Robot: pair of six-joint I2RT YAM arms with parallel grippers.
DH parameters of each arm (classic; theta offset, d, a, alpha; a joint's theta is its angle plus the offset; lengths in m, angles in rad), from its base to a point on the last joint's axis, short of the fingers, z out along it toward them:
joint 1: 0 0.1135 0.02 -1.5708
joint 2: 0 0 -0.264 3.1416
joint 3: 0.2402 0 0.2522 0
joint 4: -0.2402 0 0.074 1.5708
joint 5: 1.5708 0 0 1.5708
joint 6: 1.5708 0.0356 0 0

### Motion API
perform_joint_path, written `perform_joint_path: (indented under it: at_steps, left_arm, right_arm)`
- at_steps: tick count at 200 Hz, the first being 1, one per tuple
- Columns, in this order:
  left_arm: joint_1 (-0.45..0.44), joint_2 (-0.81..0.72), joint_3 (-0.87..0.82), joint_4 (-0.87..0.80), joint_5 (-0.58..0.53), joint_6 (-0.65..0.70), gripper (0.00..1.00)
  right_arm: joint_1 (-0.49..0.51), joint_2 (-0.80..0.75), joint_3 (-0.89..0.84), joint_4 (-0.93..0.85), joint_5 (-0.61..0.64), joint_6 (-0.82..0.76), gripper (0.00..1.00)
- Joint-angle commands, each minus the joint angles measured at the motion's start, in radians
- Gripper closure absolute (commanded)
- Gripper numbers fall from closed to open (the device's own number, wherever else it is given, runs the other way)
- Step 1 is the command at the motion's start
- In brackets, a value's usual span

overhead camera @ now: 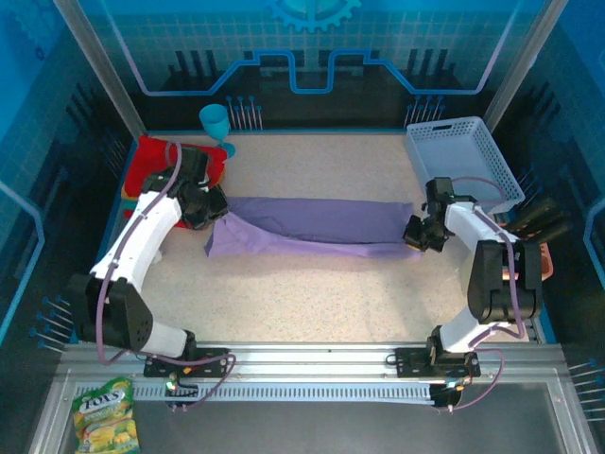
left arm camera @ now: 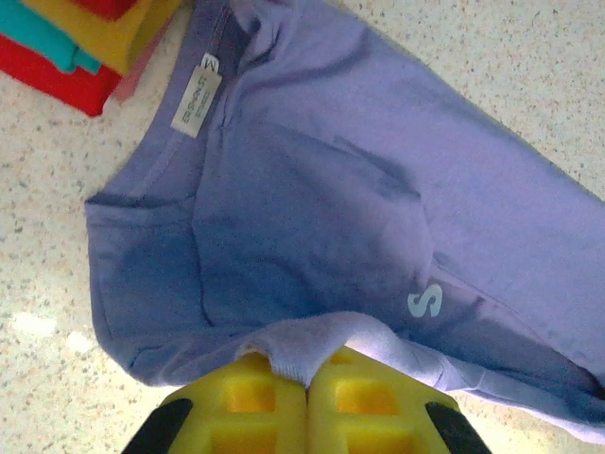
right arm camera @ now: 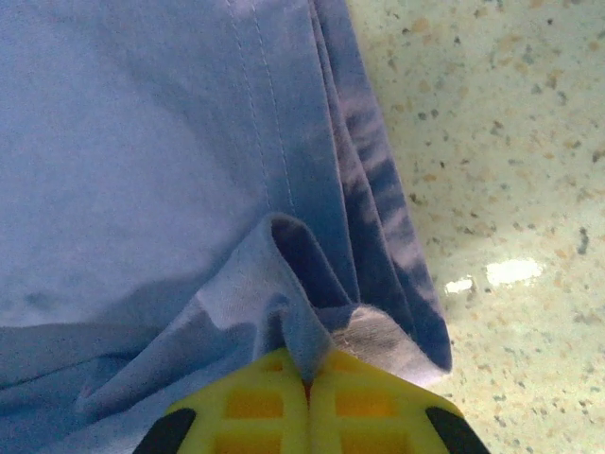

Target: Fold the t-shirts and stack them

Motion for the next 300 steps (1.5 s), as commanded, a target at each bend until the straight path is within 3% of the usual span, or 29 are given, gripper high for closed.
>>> perform_joint_path:
  at_steps: [1,115,123,136,146,177,204,211,223,230,252,300]
  left_arm:
    - [0.018,0.052,0.062,0.019,0.002,0.04,1.0]
    - [0.055,0.319,0.256,0.043,-0.027,0.111,1.0]
    - [0.058,0.332,0.258,0.048,-0.021,0.112,1.0]
    - [0.061,0.359,0.265,0.056,-0.011,0.111,1.0]
    - [0.064,0.382,0.277,0.059,-0.006,0.111,1.0]
    - [0.082,0.469,0.344,0.052,0.014,0.11,1.0]
    - [0.085,0.549,0.411,0.03,0.001,0.109,0.92]
    - [0.085,0.566,0.43,0.023,-0.006,0.112,0.86]
    - [0.085,0.587,0.464,0.01,-0.025,0.115,0.63]
    - [0.085,0.594,0.48,0.002,-0.032,0.12,0.55]
    - [0.086,0.594,0.525,-0.039,-0.032,0.131,0.48]
    - [0.036,0.381,0.303,0.067,0.089,0.061,0.43]
  right_arm:
    - [-0.016,0.042,0.041,0.019,-0.017,-0.016,1.0]
    - [-0.028,0.197,0.2,-0.007,0.006,-0.023,0.96]
    - [-0.028,0.204,0.202,-0.001,0.003,-0.02,0.92]
    - [-0.028,0.207,0.205,0.01,-0.011,-0.015,0.67]
    - [-0.024,0.2,0.203,0.019,-0.018,-0.014,0.54]
    - [-0.013,0.146,0.193,0.051,-0.047,-0.024,0.32]
    - [0.004,0.089,0.171,0.083,-0.084,-0.042,0.14]
    - [0.009,0.071,0.163,0.092,-0.085,-0.047,0.11]
    - [0.023,0.045,0.153,0.102,-0.078,-0.057,0.01]
    - [0.031,0.034,0.151,0.101,-0.076,-0.062,0.0]
    - [0.053,0.01,0.157,0.08,-0.073,-0.072,0.0]
    - [0.093,-0.049,0.123,0.072,-0.052,-0.066,0.0]
